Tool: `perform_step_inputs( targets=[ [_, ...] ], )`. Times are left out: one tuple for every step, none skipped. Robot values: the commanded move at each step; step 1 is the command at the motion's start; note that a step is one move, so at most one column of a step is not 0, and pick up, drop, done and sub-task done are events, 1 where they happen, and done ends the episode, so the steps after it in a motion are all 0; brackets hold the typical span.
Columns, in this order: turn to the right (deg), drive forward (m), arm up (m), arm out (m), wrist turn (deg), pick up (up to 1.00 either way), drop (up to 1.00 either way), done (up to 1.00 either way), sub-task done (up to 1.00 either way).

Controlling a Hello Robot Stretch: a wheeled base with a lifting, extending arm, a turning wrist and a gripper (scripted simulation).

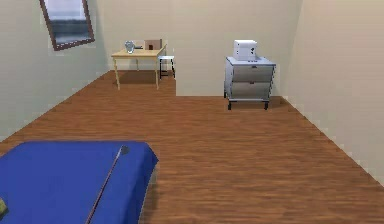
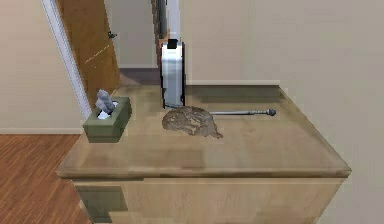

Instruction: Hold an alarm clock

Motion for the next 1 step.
perform_step_inputs(
  targets=[
    [0.0,0.0,0.5,0.0,0.0,0.0,0.0,0.0,0.0]
  ],
)
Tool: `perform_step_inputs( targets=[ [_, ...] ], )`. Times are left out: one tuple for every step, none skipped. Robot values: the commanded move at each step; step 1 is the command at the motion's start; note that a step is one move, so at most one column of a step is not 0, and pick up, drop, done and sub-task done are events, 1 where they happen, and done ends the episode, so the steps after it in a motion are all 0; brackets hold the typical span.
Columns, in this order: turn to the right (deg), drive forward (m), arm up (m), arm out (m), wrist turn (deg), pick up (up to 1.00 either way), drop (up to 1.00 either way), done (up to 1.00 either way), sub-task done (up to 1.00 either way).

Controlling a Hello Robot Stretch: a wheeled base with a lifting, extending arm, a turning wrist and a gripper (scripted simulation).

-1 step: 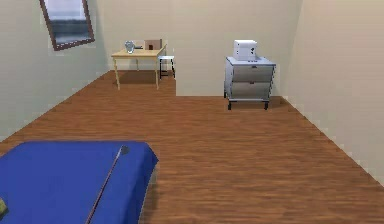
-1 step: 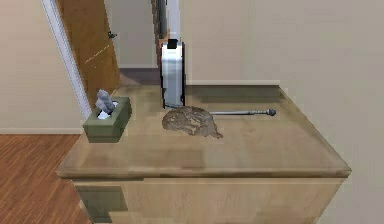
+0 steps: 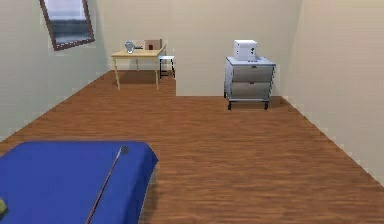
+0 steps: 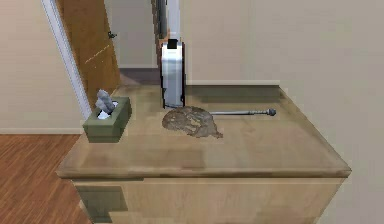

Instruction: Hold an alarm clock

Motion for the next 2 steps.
perform_step_inputs(
  targets=[
    [0.0,0.0,0.38,0.0,0.0,0.0,0.0,0.0,0.0],
    [0.0,0.0,0.0,0.42,0.0,0.0,0.0,0.0,0.0]
  ],
)
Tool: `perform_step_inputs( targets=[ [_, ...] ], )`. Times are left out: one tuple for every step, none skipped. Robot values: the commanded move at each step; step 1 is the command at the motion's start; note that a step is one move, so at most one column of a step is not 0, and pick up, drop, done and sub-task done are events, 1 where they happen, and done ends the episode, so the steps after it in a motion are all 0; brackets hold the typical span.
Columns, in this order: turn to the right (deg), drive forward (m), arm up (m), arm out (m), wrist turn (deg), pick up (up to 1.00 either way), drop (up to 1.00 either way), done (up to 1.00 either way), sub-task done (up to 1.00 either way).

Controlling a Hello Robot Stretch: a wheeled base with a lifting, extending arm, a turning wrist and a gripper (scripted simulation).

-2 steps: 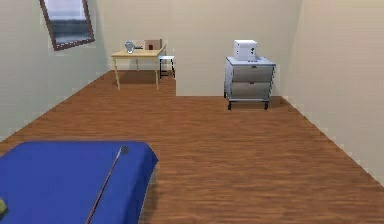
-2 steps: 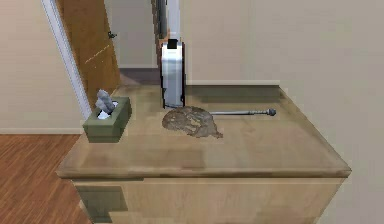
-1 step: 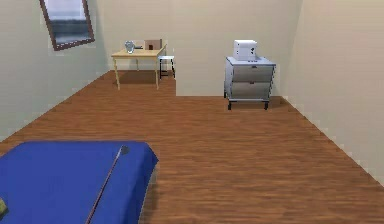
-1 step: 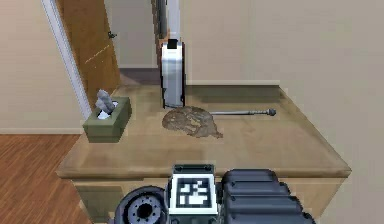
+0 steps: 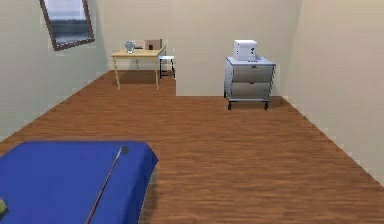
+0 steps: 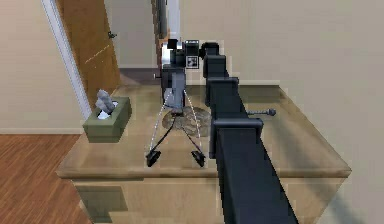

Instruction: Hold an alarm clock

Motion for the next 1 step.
perform_step_inputs(
  targets=[
    [0.0,0.0,0.0,0.0,45.0,0.0,0.0,0.0,0.0]
  ],
)
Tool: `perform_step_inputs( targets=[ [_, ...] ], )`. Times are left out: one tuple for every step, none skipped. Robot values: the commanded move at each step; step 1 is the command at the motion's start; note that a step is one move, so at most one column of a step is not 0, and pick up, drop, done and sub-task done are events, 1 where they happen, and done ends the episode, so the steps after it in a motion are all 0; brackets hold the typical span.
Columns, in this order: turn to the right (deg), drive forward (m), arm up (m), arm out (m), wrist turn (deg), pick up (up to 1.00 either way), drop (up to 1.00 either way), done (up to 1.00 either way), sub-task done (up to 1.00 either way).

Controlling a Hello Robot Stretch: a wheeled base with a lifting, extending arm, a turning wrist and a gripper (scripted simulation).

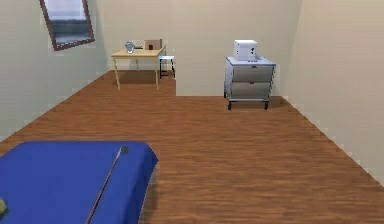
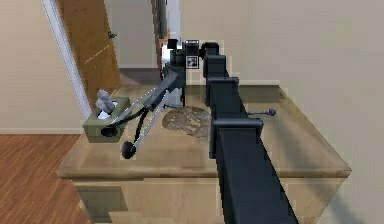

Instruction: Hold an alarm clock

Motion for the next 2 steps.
perform_step_inputs(
  targets=[
    [0.0,0.0,0.0,0.0,45.0,0.0,0.0,0.0,0.0],
    [0.0,0.0,0.0,0.0,45.0,0.0,0.0,0.0,0.0]
  ],
)
